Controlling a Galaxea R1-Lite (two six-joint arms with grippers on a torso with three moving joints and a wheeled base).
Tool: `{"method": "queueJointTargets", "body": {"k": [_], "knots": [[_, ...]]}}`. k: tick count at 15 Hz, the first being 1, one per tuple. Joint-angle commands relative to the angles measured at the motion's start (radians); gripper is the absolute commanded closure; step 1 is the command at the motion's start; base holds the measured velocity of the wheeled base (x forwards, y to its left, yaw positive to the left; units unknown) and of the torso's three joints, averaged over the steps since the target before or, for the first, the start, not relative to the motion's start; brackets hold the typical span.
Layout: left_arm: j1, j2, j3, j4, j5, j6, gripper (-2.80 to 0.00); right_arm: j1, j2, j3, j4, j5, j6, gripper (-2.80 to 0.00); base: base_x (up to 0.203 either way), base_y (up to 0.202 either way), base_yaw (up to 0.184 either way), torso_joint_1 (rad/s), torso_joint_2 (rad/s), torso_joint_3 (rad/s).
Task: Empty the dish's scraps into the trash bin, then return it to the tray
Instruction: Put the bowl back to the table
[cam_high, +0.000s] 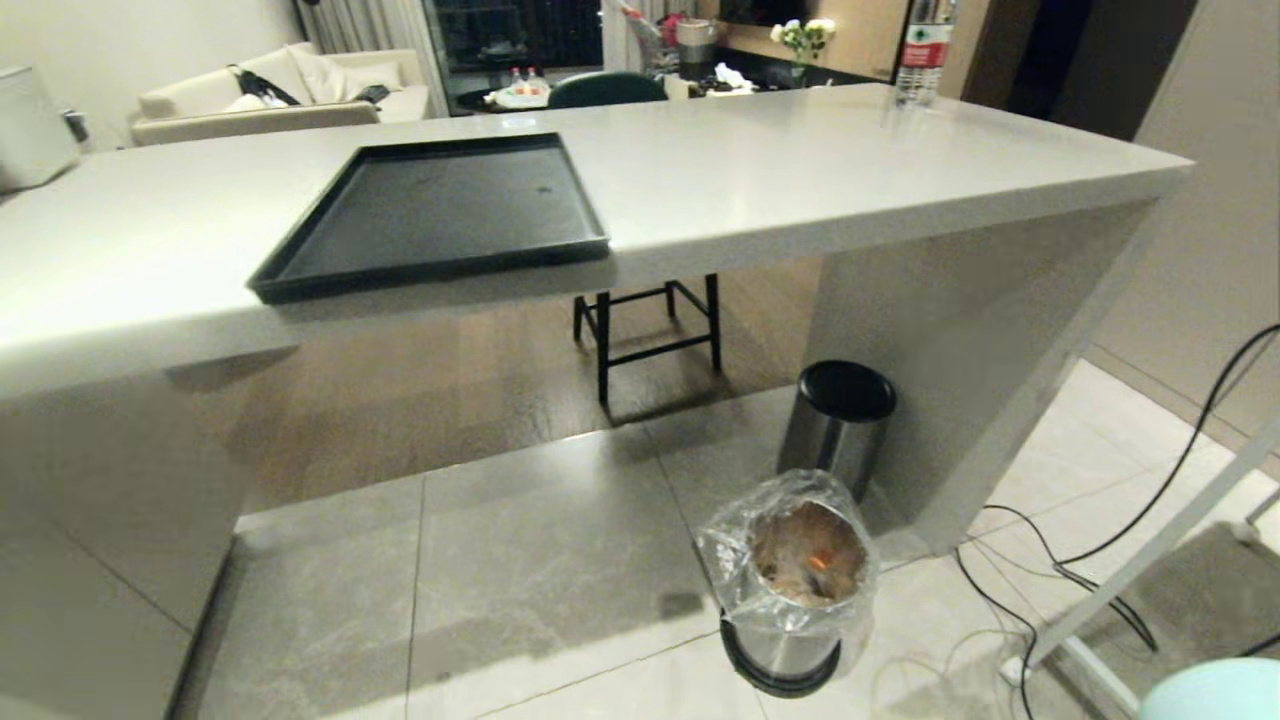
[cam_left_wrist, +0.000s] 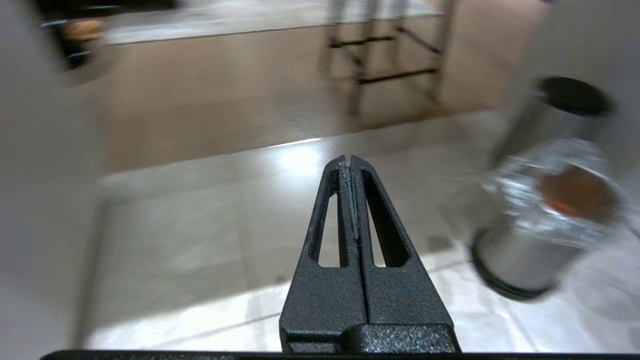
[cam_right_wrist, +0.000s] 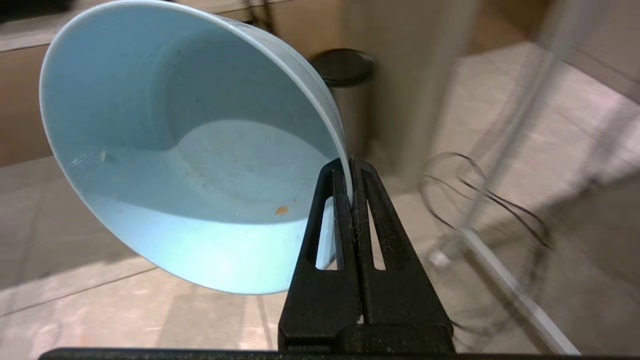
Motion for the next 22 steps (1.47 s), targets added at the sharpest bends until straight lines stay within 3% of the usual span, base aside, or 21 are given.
{"method": "queueJointTargets", "body": {"k": [1, 7, 22], "knots": [[-0.001, 0.001, 0.0, 0.0, 0.0, -0.002, 0.0, 0.0, 0.001, 0.0, 0.0, 0.0, 0.0, 0.0, -0.002, -0.013, 0.174, 0.002, 0.0, 0.0], [0.0, 0.001, 0.0, 0.0, 0.0, -0.001, 0.0, 0.0, 0.001, 0.0, 0.0, 0.001, 0.0, 0.0, -0.001, -0.01, 0.143, 0.001, 0.0, 0.002], [-0.001, 0.001, 0.0, -0.001, 0.0, -0.001, 0.0, 0.0, 0.001, 0.0, 0.0, 0.001, 0.0, 0.0, 0.0, 0.0, 0.0, 0.0, 0.0, 0.0]]}}
